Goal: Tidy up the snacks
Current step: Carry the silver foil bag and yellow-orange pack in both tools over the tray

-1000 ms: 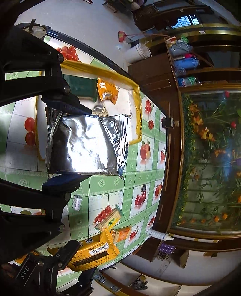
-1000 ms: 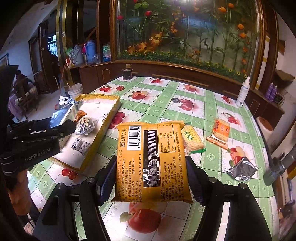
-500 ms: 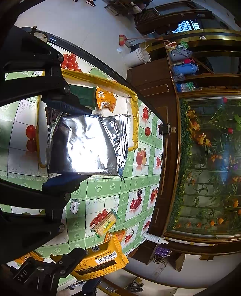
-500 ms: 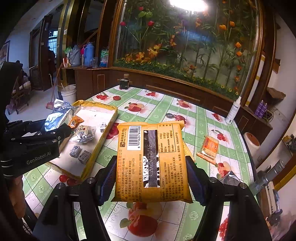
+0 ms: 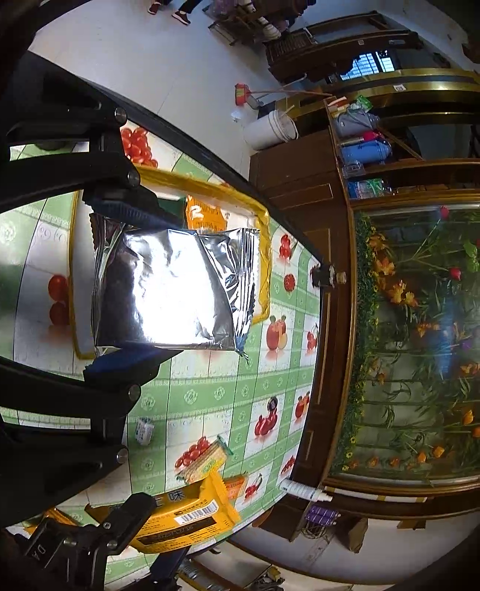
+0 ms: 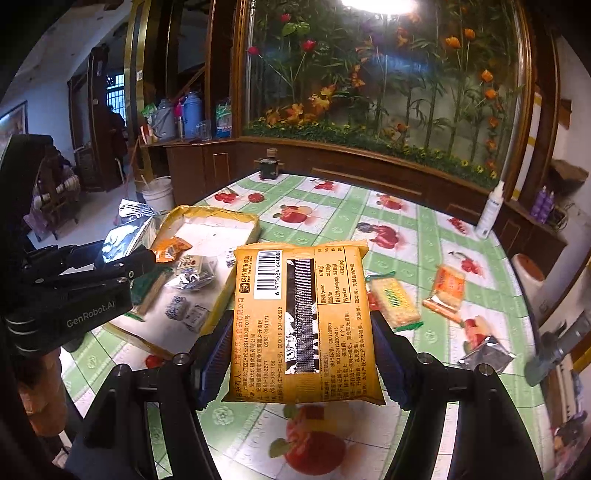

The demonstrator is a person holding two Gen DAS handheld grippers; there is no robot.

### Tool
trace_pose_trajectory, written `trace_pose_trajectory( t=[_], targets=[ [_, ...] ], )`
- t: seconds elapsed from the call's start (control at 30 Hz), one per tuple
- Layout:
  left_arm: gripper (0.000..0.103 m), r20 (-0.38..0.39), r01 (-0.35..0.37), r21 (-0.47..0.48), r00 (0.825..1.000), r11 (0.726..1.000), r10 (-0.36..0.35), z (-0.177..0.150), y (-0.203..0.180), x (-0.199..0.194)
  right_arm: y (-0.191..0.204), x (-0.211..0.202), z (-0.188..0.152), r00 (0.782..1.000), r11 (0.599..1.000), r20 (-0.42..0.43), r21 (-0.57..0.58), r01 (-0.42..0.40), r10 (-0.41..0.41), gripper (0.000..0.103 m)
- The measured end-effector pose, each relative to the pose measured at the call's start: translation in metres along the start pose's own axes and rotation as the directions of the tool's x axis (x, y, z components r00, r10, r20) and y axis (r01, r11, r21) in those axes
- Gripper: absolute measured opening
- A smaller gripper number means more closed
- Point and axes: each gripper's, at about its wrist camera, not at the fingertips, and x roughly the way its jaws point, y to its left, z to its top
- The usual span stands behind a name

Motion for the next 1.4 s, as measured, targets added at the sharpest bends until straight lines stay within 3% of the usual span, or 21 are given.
trace_pose_trajectory(
  t=[0.13, 0.37, 1.4],
  targets=[
    [0.057, 0.009, -0.047, -0.011, 0.999, 0.999, 0.047, 0.001, 0.012, 0.002, 0.0, 0.008, 0.001, 0.996, 0.995, -0.007, 0.047, -0.093, 0.093, 0.071],
    [0.057, -0.002, -0.076, -0.03, 0.997, 0.997, 0.076, 0.0, 0.028, 0.012, 0.009, 0.024, 0.004, 0.983, 0.98, -0.023, 0.081, -0.18, 0.182, 0.071],
    [0.057, -0.131, -0.121, -0.059, 0.985, 0.991, 0.113, -0.007, 0.058, 0.065, 0.06, 0.109, 0.02, 0.943, 0.952, -0.134, 0.066, -0.298, 0.305, 0.071]
  ],
)
